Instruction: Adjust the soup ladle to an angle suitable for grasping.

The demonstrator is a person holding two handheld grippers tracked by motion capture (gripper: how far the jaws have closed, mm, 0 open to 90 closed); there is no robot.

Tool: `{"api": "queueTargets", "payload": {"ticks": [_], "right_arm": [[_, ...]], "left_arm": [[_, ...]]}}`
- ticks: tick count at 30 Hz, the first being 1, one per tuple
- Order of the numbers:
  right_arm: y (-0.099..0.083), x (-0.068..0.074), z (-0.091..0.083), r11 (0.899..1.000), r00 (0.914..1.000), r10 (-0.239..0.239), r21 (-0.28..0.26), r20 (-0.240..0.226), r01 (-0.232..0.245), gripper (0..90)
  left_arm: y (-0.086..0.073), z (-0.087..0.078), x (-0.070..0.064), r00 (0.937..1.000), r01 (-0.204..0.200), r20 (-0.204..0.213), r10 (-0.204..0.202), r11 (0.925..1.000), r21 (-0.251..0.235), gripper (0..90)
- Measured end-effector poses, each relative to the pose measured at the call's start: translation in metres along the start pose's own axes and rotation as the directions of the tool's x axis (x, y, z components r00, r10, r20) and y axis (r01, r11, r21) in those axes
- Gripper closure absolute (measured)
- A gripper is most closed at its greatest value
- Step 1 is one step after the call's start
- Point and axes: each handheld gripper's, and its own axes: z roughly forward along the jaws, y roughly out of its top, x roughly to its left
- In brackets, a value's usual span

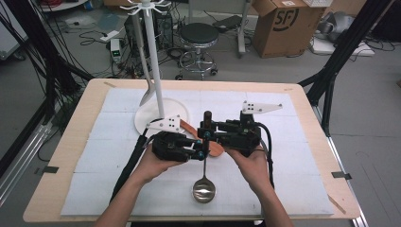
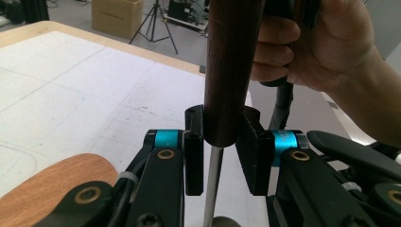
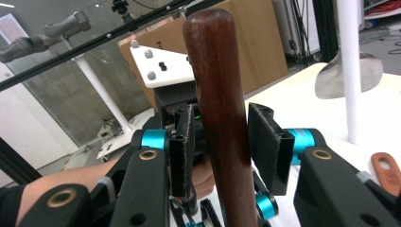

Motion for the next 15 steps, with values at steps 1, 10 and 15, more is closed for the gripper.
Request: {"api": "queueTargets", "payload": {"ticks": [1,10,15], "right_arm": [[0.0,0.0,-0.0006,1.0,1.0,-0.004,0.003,0.002,0.004,60.3],[-0.0006,0.0007,-0.002,0.999,0.9989,-0.045,0.018,0.016,0.045,45.2],[-0.0023,-0.0004,-0.0068,0.998,0.9975,-0.062,0.026,0.034,0.061,41.4]], "left_arm": [[0.0001,-0.0006,0.0,1.0,0.0,-0.003,0.0,1.0,0.0,73.6],[0.0017,-0.006,0.0006,0.9991,-0.008,-0.041,0.008,1.0,-0.006,73.5],[0.0021,-0.0099,0.0022,0.9981,-0.01,-0.061,0.01,0.9999,-0.009,73.5]]}}
